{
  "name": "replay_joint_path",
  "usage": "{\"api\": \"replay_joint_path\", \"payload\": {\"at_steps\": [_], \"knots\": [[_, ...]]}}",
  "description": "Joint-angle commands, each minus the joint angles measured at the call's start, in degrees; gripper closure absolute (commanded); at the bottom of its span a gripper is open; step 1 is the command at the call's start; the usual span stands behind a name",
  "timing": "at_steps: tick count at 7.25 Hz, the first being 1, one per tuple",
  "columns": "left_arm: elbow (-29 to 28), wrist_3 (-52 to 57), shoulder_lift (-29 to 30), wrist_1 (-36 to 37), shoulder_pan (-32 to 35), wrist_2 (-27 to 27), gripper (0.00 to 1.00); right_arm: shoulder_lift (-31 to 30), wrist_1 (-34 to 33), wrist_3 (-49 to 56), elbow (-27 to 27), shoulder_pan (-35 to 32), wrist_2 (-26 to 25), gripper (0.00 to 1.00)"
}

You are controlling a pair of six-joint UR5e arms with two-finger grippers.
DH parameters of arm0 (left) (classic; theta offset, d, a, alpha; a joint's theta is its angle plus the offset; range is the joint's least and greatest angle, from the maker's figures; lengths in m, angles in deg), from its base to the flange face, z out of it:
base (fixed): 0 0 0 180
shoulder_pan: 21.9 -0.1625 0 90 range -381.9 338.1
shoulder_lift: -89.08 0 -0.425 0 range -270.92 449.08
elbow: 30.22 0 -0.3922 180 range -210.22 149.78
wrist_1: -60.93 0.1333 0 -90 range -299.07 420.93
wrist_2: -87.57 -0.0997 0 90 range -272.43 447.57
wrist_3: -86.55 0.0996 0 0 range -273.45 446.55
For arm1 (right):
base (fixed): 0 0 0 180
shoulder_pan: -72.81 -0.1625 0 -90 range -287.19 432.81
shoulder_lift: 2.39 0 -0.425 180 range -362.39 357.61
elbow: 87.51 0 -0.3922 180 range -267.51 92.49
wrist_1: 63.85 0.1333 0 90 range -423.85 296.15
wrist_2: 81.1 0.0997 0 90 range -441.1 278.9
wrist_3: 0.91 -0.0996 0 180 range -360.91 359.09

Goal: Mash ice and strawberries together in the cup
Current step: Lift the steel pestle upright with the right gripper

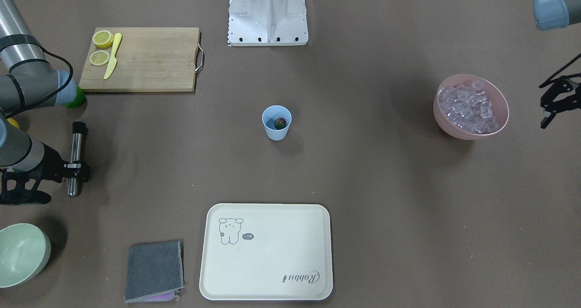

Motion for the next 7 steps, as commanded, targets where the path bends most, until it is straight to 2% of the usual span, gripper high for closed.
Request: {"api": "replay_joint_path", "payload": {"at_steps": [1, 2, 5, 7], "knots": [[-0.2, 0.0, 0.3, 0.0, -0.1, 0.0, 0.03, 0.2, 0.0, 0.2, -0.1, 0.0, 0.1, 0.95], [-0.3, 0.0, 0.4, 0.0, -0.1, 0.0, 0.03, 0.2, 0.0, 0.2, -0.3, 0.0, 0.3, 1.00], [-0.3, 0.0, 0.4, 0.1, -0.1, 0.1, 0.03, 0.7, 0.0, 0.1, -2.9, -0.9, -0.3, 1.00], [-1.0, -0.1, 1.8, 0.7, -0.1, 0.1, 0.03, 0.9, 0.0, 0.1, -8.1, -3.5, -1.4, 1.00]]}}
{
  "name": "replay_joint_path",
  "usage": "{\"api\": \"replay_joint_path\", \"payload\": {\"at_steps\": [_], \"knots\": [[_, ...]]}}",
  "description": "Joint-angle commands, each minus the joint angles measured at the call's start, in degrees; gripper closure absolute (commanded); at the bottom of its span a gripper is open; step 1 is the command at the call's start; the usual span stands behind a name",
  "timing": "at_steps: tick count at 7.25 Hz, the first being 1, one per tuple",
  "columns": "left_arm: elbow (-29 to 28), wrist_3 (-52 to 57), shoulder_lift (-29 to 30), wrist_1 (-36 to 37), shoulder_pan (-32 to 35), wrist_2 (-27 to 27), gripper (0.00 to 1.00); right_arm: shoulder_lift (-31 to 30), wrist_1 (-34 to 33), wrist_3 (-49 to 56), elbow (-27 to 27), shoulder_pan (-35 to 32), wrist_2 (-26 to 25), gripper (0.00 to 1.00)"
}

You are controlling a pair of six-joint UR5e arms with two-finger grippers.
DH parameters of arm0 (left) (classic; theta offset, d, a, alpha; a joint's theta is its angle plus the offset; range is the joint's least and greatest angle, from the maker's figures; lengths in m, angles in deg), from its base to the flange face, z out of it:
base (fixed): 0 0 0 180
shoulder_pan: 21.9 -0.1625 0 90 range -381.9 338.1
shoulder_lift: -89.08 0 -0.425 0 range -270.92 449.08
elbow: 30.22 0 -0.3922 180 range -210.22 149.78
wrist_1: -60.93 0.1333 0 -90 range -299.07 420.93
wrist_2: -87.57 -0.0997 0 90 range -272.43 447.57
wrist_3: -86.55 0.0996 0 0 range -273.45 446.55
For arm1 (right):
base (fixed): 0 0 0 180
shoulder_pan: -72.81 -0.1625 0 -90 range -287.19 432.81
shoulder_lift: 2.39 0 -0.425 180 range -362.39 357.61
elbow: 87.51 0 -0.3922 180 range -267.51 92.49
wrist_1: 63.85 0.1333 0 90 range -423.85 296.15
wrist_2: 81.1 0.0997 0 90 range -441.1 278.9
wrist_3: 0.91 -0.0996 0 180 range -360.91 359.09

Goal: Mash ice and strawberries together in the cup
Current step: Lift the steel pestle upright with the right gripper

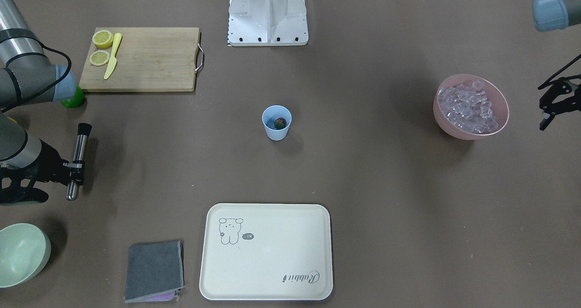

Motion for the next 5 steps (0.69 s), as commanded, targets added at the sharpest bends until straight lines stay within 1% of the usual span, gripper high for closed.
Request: {"api": "replay_joint_path", "payload": {"at_steps": [1, 2, 3, 4, 5], "knots": [[-0.8, 0.0, 0.7, 0.3, 0.0, 0.0, 0.03, 0.4, 0.1, 0.0, -4.6, -1.8, -2.5, 1.00], [-1.5, 0.0, 0.7, 0.3, 0.0, 0.1, 0.03, 0.9, 0.1, -0.3, -8.6, -1.8, -5.5, 1.00], [-3.4, 0.0, 1.7, 0.3, 0.0, -0.1, 0.03, 1.2, 0.1, -0.6, -12.3, -2.5, -5.9, 1.00], [-4.4, 0.0, 1.9, 0.3, 0.0, 0.0, 0.03, 3.1, 0.1, -0.9, -13.5, -3.1, -6.1, 1.00], [-6.8, 0.0, 3.7, 0.4, 0.1, 0.2, 0.03, 4.1, 0.2, -0.9, -14.7, -3.0, -8.4, 1.00]]}}
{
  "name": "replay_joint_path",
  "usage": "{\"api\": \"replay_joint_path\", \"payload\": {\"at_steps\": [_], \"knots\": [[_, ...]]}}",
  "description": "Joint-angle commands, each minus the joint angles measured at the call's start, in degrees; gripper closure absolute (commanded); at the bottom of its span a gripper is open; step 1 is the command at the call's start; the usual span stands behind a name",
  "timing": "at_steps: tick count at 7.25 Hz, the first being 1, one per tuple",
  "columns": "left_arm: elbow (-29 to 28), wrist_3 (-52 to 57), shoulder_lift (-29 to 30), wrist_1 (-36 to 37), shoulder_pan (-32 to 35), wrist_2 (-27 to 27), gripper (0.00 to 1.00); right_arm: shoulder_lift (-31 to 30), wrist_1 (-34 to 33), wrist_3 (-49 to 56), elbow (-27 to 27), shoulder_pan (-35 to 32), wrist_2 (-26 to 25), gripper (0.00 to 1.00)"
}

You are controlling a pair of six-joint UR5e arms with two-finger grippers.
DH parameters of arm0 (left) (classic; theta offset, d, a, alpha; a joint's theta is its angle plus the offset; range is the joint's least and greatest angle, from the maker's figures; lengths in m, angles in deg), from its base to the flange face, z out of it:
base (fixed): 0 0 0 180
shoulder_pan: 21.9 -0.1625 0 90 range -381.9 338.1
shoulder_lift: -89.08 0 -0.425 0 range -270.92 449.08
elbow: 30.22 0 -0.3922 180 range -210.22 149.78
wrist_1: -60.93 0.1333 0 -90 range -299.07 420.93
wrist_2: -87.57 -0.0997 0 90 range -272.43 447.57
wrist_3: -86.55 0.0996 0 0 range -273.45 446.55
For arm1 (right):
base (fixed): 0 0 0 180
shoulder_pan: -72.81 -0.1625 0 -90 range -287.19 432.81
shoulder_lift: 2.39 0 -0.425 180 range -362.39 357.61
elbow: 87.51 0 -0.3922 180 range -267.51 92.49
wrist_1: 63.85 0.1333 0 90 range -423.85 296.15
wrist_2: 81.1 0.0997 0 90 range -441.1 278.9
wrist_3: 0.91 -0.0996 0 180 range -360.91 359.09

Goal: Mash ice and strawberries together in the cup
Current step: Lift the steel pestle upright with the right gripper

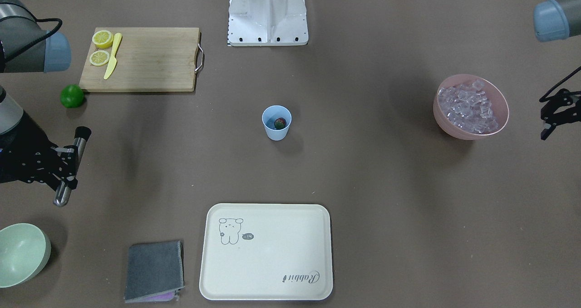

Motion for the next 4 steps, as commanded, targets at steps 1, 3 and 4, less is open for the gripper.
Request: {"api": "replay_joint_path", "payload": {"at_steps": [1, 3, 4], "knots": [[-3.1, -0.1, 1.6, 0.1, 0.1, 0.2, 0.03, 3.4, 0.3, -0.2, -2.4, 0.0, -3.7, 1.00], [-3.2, -0.1, 1.0, 1.0, 0.6, 0.2, 0.03, 7.1, 0.5, -2.9, -3.3, 0.1, -5.1, 1.00], [-4.0, -0.7, 1.6, 2.2, 1.0, 0.3, 0.03, 8.0, 2.5, -4.1, -4.5, 1.6, -11.3, 1.00]]}}
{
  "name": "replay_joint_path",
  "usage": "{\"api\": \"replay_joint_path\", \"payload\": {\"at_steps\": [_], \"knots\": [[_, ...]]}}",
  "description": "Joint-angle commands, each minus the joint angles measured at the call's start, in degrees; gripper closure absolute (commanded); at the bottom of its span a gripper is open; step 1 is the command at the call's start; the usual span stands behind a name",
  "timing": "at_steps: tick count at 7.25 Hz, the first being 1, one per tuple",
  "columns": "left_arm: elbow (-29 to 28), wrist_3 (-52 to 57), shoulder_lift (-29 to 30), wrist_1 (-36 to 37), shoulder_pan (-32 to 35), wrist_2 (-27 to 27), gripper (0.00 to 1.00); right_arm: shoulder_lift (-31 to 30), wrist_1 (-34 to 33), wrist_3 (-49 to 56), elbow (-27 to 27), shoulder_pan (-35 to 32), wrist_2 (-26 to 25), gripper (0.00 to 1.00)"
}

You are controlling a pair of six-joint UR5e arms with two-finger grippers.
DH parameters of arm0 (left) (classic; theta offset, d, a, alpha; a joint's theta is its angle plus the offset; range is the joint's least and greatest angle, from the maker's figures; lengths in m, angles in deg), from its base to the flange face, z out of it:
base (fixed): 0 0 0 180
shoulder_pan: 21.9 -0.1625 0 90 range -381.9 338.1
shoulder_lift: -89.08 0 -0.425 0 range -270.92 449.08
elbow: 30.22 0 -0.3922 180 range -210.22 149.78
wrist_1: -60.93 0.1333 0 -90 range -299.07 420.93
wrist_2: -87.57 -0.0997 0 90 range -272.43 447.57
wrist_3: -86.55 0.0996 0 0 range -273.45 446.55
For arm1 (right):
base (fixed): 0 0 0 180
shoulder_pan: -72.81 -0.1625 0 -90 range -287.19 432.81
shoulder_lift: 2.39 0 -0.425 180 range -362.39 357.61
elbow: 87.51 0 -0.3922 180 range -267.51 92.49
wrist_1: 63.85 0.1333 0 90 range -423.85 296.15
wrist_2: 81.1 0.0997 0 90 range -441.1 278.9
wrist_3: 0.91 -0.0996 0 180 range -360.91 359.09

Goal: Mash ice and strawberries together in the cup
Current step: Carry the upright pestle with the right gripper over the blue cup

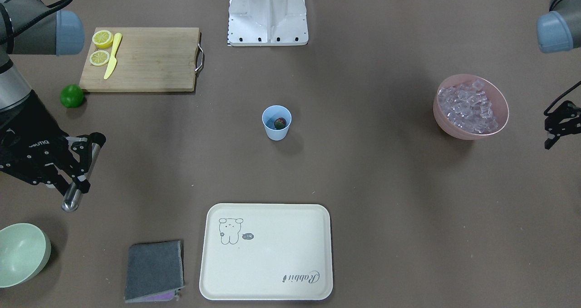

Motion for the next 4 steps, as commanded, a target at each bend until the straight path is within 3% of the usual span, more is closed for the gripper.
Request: {"api": "replay_joint_path", "payload": {"at_steps": [1, 2, 3, 4], "knots": [[-0.7, -0.5, 0.2, 1.9, 0.5, 0.1, 0.03, 1.2, 4.0, -6.1, -3.4, 5.7, -14.8, 1.00], [-0.7, -0.5, 0.6, 2.0, 0.9, 0.3, 0.03, 1.3, 4.5, -8.7, -6.4, 7.2, -17.8, 1.00], [-1.2, -0.5, 0.5, 2.1, 0.9, 0.3, 0.03, 1.0, 4.9, -13.7, -9.2, 10.2, -24.5, 1.00], [-1.3, -0.5, 0.7, 2.1, 0.9, 0.4, 0.03, 1.5, 7.1, -15.5, -9.4, 16.4, -35.0, 1.00]]}}
